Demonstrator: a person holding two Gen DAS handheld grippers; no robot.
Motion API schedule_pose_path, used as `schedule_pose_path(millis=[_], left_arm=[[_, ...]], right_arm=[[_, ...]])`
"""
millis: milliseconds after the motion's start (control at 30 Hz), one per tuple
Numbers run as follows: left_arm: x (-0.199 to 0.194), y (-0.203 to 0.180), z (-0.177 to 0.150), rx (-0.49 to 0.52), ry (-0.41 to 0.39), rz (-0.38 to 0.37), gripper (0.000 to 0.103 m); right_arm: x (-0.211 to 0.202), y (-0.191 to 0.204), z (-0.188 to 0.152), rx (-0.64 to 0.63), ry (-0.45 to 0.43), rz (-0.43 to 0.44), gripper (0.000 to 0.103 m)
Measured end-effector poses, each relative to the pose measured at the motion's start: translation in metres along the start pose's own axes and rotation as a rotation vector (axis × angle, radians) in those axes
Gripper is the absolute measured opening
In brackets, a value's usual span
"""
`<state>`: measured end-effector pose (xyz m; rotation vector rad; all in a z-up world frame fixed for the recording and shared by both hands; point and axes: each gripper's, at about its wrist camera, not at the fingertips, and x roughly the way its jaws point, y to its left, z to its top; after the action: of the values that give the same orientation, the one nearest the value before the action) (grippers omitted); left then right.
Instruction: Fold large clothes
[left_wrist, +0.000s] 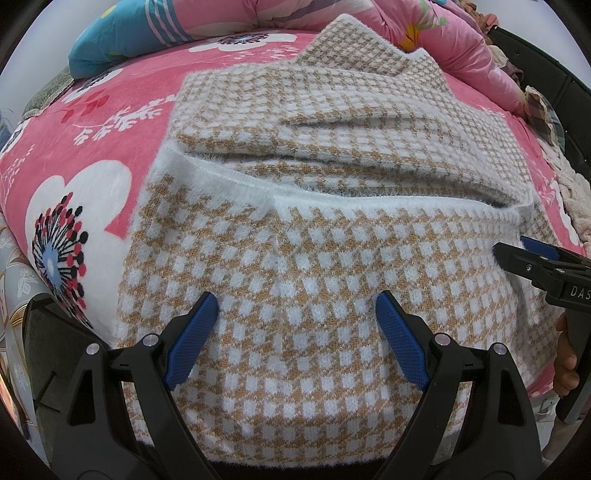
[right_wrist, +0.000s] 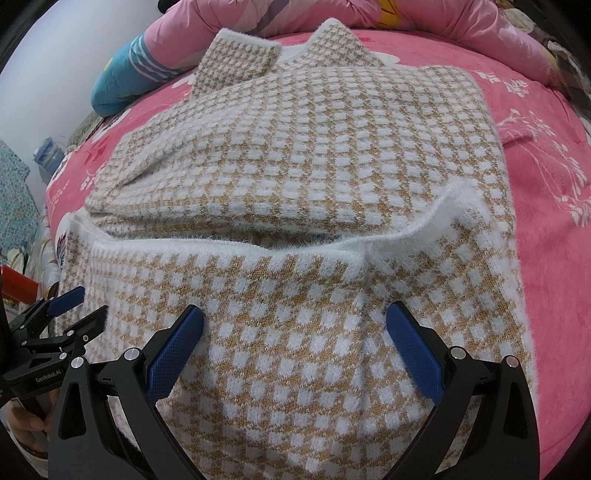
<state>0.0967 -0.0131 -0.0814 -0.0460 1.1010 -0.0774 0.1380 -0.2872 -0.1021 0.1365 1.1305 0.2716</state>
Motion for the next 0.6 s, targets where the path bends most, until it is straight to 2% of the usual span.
schedule_pose_path(millis=[400, 600], left_arm=[[-0.002, -0.002, -0.001, 0.01, -0.011, 0.013, 0.084], [-0.014, -0.004, -0.002, 0.022, -0.055, 0.045, 0.084]], right_arm=[[0.0, 0.001, 0.0, 0.003, -0.001, 0.001, 0.097], [0.0, 0.001, 0.0, 0.004, -0.002, 0.001, 0.097]])
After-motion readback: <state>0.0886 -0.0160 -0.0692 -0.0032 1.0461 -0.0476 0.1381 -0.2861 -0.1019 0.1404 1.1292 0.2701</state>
